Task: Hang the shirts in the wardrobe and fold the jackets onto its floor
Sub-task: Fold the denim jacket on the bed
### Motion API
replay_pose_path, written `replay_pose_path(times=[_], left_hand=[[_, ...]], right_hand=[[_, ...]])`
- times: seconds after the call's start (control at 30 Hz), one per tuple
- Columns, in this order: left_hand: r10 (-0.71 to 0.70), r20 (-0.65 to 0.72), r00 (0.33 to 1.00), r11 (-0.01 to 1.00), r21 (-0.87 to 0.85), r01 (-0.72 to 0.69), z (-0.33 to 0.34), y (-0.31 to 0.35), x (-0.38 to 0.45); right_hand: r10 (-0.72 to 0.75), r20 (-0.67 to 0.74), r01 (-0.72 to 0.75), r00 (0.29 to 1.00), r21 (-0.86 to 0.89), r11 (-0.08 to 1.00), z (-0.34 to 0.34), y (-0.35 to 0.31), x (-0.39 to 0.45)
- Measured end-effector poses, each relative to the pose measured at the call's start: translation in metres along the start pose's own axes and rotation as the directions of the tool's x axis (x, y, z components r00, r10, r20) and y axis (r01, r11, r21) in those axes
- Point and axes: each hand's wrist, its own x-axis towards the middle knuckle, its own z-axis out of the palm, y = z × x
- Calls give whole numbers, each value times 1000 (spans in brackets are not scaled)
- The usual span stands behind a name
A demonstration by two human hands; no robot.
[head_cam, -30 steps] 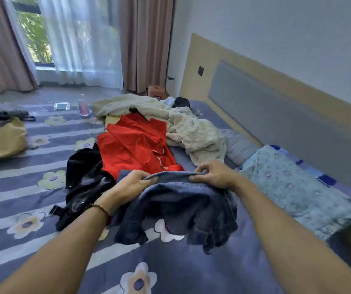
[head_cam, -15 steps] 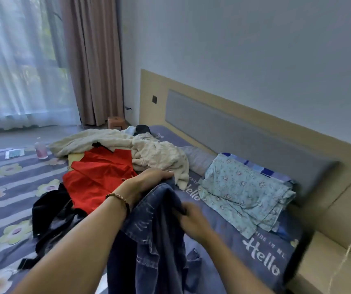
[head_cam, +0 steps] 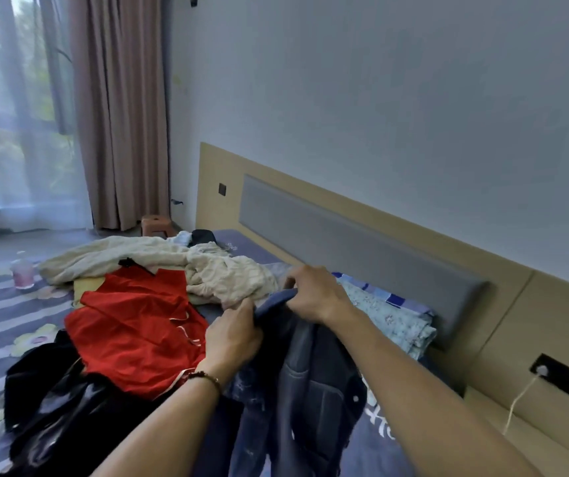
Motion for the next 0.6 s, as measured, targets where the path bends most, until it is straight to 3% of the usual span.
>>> replay_pose_path(times=[0.07,0.13,0.27,0.43,0.5,0.6], left_hand=[[37,-35,999,996,79,-34,-4,-7,2],[132,-133,982,983,143,-112,-14,-6,7],[311,-246,918,921,317,-227,-44,-1,32],[208,-62,976,942,280,-183,-65,3,39],[126,21,992,971,204,-127,-66,6,37],[-42,224,974,999,-7,45,-66,16,24]], right_hand=[[-22,51,26,998,-84,996,-7,13,-6],[49,70,-31,996,-238,971,-10,35,-15],[215,-72,-225,974,-406,885,-18,80,-38],[287,-204,-346,936,-390,853,-35,86,-60],[336,-179,-378,925,-317,870,-40,82,-61],[478,-22,-478,878,-35,877,-46,79,-59]])
